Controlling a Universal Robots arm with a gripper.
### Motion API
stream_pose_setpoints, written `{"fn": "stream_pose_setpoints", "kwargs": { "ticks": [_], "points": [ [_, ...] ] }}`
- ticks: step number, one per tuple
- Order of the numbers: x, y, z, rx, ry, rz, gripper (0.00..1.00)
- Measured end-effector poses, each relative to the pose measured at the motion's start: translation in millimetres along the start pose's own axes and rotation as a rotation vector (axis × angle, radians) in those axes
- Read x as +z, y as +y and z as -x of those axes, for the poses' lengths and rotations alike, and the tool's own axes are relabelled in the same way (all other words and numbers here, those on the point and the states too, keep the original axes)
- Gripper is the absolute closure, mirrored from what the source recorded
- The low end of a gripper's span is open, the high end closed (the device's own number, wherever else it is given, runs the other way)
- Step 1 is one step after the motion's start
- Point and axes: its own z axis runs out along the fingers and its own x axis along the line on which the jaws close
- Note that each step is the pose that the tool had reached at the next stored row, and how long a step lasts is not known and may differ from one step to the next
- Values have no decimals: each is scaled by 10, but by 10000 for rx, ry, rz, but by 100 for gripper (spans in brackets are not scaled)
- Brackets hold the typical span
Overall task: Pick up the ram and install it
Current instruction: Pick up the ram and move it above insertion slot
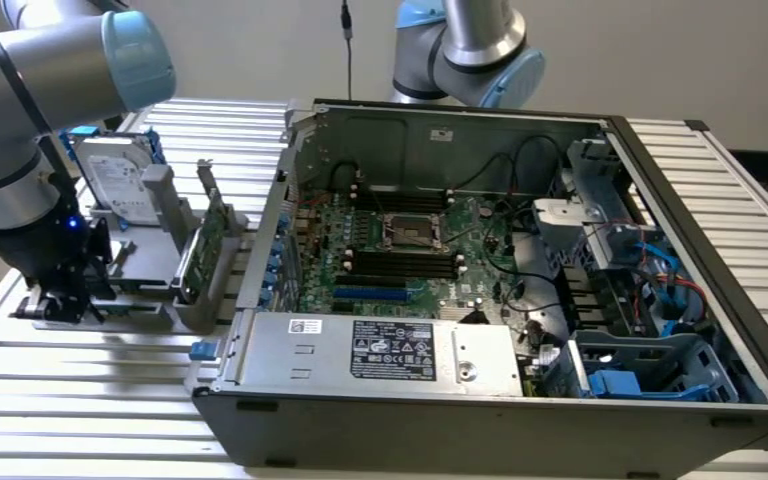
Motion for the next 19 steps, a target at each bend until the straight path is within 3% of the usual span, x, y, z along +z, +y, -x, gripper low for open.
{"fn": "stream_pose_setpoints", "kwargs": {
  "ticks": [2,3,9,10,19],
  "points": [
    [0,0,0,21,-1,6,61],
    [0,0,0,29,-2,7,67],
    [0,0,0,40,-20,7,70],
    [0,0,0,40,-22,6,77],
    [-2,0,0,68,-23,11,79]
  ]
}}
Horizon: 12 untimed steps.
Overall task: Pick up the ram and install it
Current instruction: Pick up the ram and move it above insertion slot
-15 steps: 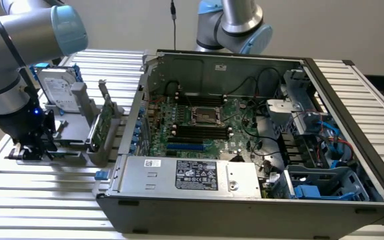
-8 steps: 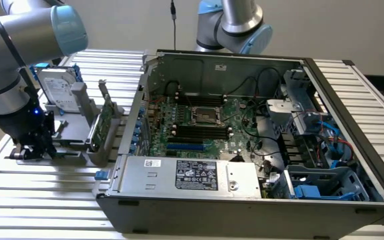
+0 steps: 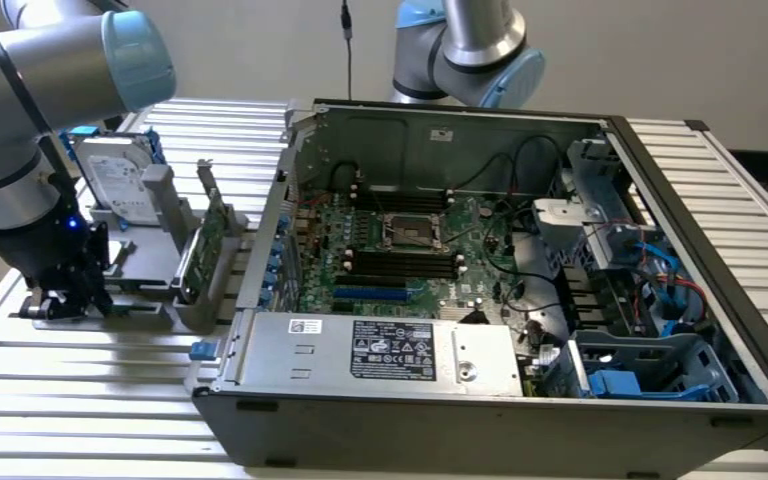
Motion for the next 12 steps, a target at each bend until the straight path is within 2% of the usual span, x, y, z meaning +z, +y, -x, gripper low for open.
{"fn": "stream_pose_setpoints", "kwargs": {
  "ticks": [1,2,12],
  "points": [
    [-1,-1,0,3,0,0,79],
    [-1,0,0,6,-1,1,85],
    [-4,0,0,156,-3,41,86]
  ]
}}
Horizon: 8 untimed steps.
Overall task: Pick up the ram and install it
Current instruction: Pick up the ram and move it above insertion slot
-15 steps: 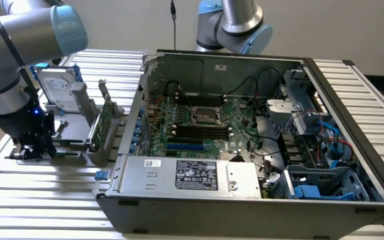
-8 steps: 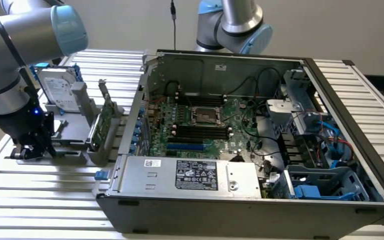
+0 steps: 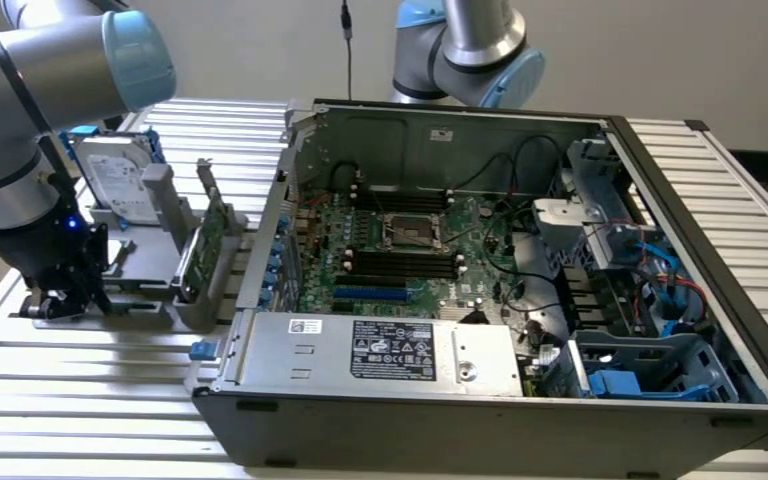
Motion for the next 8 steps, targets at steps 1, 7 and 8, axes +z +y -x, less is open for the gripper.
{"fn": "stream_pose_setpoints", "kwargs": {
  "ticks": [1,7,8],
  "points": [
    [0,0,0,30,-1,8,86],
    [0,-4,0,257,-2,116,86],
    [0,-4,0,297,-3,135,86]
  ]
}}
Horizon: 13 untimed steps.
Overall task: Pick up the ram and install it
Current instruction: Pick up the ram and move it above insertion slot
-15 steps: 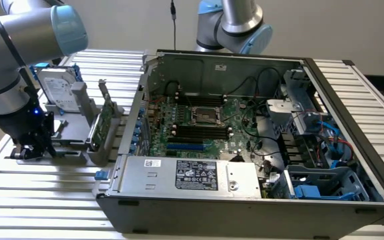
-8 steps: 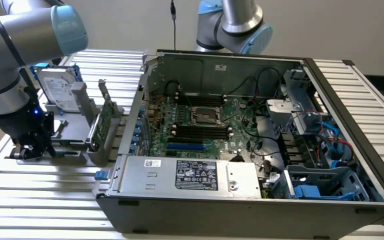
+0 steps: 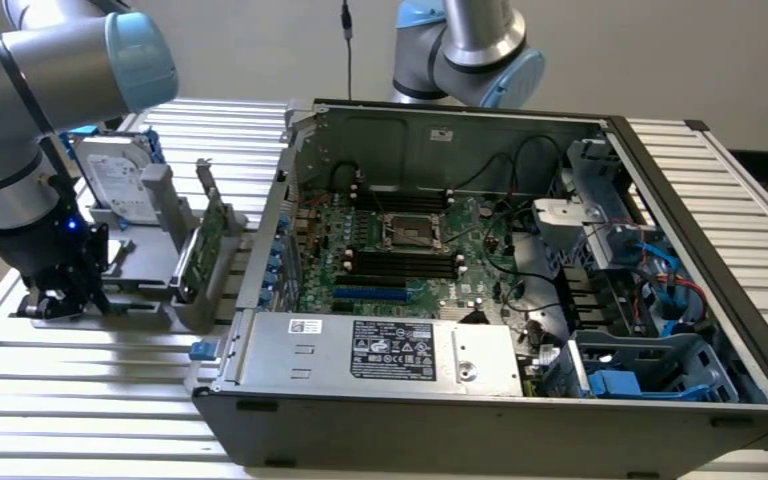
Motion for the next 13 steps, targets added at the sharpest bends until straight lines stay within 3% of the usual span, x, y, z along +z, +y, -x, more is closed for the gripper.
{"fn": "stream_pose_setpoints", "kwargs": {
  "ticks": [3,13],
  "points": [
    [-1,-2,0,79,0,28,86],
    [-34,-1,1,92,0,31,86]
  ]
}}
